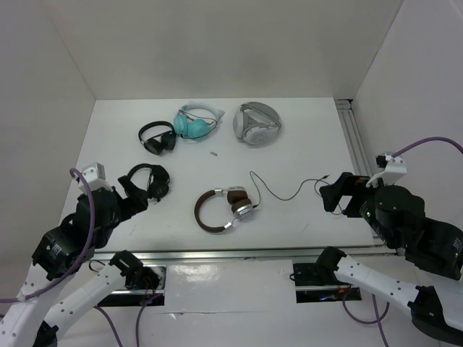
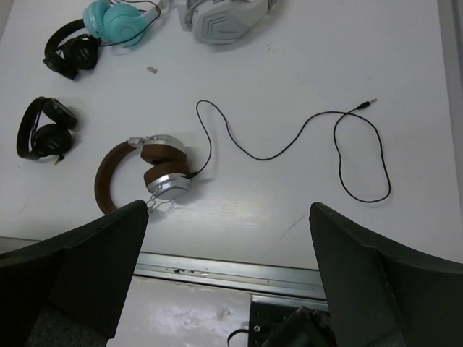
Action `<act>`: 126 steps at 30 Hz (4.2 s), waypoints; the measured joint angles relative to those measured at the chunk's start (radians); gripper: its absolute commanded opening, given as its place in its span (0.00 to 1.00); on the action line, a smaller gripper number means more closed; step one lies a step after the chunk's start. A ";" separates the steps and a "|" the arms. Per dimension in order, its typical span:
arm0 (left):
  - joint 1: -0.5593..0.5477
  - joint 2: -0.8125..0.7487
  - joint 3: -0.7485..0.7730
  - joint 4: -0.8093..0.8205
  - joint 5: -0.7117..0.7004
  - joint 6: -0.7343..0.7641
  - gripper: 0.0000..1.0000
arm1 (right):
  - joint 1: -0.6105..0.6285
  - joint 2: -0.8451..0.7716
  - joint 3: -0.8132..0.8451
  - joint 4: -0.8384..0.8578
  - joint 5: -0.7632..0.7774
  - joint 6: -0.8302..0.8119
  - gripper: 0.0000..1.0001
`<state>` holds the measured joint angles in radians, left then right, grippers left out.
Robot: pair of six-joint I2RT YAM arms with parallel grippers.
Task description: Wrap the headphones
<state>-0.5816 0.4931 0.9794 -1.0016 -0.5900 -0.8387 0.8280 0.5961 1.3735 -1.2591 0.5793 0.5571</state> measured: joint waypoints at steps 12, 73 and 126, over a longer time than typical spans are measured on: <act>0.000 0.014 -0.029 0.097 0.120 0.112 1.00 | -0.002 -0.027 0.000 0.001 -0.024 -0.005 1.00; -0.359 0.624 0.592 -0.243 -0.117 -0.240 0.00 | -0.010 0.008 -0.440 0.636 -0.508 -0.225 1.00; -0.088 0.710 1.080 -0.362 0.050 0.192 0.00 | 0.093 0.249 -0.824 1.270 -0.579 -0.299 0.00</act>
<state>-0.6697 1.2026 2.0598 -1.3632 -0.5404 -0.6468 0.9207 0.8455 0.5491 0.0113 -0.0002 0.2577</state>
